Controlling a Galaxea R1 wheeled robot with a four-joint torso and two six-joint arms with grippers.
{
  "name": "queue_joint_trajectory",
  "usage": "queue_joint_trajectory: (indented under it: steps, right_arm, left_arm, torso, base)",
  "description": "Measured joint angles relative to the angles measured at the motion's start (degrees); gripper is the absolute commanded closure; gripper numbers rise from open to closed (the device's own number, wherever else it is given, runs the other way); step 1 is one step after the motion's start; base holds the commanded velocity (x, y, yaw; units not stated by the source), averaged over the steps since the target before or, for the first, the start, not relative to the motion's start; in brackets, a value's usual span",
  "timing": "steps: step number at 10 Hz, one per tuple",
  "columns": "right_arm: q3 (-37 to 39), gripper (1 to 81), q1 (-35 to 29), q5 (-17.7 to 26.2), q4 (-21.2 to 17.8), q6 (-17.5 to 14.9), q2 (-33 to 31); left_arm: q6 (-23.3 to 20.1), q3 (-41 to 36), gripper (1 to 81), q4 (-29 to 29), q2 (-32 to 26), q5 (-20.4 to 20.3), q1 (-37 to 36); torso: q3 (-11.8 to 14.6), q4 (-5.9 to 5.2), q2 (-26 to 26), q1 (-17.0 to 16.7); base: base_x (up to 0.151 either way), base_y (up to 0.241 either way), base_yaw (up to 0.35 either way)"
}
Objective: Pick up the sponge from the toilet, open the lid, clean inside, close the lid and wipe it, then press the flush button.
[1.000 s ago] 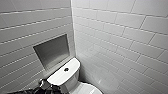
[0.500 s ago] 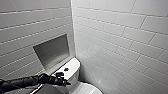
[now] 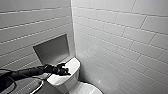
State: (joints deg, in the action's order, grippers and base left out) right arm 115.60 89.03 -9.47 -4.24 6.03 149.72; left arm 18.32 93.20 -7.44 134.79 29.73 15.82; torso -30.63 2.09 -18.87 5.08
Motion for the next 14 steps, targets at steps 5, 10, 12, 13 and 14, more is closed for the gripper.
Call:
queue_joint_trajectory:
  steps: [5,10,12,13,14]
  right_arm:
    - [-0.02,81.1,-0.57,0.05,-0.02,0.27,-0.02]
    - [-0.28,81.1,-1.02,-0.12,-0.05,0.4,-0.02]
    - [-0.33,81.1,-1.29,-0.2,-0.05,0.4,-0.02]
    - [-0.34,81.1,-1.27,-0.39,-0.07,0.4,0.0]
    - [-0.34,81.1,-1.29,-0.39,-0.07,0.4,0.0]
  left_arm:
    - [2.6,13.56,81.1,-0.33,7.35,1.66,-4.22]
    - [2.95,20.8,81.1,-0.3,10.58,3.08,-7.45]
    - [3.45,22.95,81.1,-0.3,10.8,3.23,-7.47]
    - [5.02,24.44,81.1,-0.3,10.97,3.25,-7.53]
    - [6.49,25.54,81.1,-0.3,11.29,3.23,-7.53]
  torso:
    - [-0.02,0.0,0.05,0.0]
    - [-4.57,0.0,0.09,0.05]
    - [-5.72,0.0,0.11,0.07]
    - [-5.77,0.02,0.13,0.09]
    - [-5.77,0.0,0.13,0.09]
  base:
    - [0.0,0.0,0.0]
    - [0.0,0.0,0.0]
    - [0.0,0.0,0.0]
    - [0.0,0.0,0.0]
    - [0.0,0.0,0.0]
